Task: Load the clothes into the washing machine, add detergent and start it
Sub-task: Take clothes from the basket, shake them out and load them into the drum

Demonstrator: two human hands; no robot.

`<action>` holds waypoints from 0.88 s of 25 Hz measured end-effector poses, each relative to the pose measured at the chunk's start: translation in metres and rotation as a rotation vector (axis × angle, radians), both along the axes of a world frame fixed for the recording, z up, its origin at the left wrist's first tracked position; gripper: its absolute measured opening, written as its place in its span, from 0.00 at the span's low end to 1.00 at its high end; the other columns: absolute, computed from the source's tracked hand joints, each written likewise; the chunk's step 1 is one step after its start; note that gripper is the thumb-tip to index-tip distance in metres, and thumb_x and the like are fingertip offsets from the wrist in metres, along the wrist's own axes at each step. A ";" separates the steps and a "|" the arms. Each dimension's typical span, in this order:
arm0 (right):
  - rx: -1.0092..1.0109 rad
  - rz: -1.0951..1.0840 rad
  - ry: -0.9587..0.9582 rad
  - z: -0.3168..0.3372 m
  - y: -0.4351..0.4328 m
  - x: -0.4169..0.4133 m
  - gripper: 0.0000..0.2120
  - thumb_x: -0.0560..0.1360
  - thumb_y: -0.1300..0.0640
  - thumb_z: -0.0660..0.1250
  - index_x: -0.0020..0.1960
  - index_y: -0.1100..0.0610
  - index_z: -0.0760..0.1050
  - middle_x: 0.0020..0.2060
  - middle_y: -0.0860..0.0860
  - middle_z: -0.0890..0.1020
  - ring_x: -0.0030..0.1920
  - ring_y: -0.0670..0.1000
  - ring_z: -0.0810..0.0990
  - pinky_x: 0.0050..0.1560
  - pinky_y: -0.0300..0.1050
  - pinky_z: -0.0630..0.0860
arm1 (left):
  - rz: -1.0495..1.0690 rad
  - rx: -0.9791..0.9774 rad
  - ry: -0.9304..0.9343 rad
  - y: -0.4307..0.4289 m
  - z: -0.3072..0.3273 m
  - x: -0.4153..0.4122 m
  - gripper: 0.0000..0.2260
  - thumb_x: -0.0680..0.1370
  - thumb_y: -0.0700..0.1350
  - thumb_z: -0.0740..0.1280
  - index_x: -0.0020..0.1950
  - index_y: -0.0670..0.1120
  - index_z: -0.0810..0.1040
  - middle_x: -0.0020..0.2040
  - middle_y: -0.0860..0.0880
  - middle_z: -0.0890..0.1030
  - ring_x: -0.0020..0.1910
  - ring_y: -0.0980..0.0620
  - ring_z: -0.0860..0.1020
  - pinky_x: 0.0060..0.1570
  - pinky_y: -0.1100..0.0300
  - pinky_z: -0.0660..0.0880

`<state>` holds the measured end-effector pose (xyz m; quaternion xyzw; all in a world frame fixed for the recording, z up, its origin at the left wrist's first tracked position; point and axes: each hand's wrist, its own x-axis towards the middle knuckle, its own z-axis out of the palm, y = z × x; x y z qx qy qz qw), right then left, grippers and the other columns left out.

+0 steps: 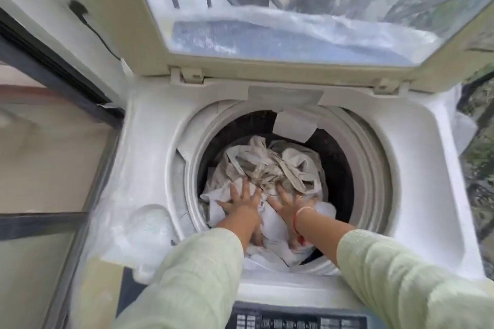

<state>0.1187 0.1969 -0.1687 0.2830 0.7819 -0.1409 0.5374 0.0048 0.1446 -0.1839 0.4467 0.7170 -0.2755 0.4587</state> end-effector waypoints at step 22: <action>0.101 -0.310 0.909 0.217 -0.033 0.010 0.38 0.71 0.43 0.69 0.75 0.49 0.55 0.72 0.48 0.65 0.70 0.48 0.65 0.71 0.47 0.63 | -0.085 1.325 0.289 -0.094 0.201 -0.066 0.21 0.74 0.49 0.61 0.68 0.49 0.71 0.70 0.47 0.70 0.76 0.46 0.56 0.67 0.33 0.39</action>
